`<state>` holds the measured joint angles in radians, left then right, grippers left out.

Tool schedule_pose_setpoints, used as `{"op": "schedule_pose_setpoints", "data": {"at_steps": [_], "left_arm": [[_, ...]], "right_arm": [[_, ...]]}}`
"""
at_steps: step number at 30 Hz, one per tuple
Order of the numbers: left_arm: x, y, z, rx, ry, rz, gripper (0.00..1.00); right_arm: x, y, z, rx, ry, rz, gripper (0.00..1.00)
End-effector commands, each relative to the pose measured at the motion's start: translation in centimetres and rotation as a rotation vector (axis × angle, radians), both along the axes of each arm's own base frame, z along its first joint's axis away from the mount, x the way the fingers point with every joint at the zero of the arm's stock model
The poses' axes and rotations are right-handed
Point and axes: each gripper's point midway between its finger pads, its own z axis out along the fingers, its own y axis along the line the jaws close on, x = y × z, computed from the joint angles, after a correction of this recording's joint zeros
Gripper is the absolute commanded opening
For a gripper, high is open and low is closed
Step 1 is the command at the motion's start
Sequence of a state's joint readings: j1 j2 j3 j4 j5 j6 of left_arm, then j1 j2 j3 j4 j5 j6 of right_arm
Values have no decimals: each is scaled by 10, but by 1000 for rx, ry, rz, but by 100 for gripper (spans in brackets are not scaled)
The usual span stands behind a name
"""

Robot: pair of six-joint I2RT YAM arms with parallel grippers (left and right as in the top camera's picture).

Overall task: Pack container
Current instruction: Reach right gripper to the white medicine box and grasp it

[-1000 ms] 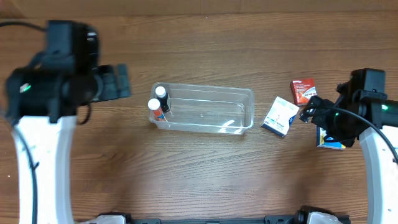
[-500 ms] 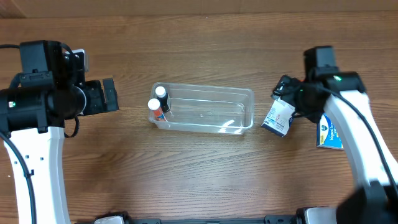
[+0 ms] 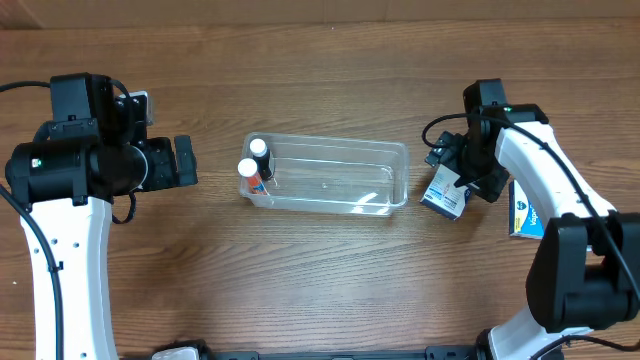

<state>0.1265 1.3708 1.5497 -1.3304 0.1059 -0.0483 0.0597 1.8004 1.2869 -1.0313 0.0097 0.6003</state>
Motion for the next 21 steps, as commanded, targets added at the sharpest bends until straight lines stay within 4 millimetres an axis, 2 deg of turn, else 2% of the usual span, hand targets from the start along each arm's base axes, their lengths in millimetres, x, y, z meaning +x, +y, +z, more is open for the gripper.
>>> {"op": "schedule_pose_setpoints", "data": {"at_steps": [1, 13, 21], "left_arm": [[-1, -2, 2, -7, -13, -21, 100], [-2, -2, 2, -8, -11, -22, 100], [-2, -2, 2, -8, -11, -22, 100]], "right_arm": [[-6, -6, -8, -37, 20, 4, 100], [-6, -9, -13, -59, 13, 73, 100], [-9, -10, -31, -59, 1, 73, 100]]}}
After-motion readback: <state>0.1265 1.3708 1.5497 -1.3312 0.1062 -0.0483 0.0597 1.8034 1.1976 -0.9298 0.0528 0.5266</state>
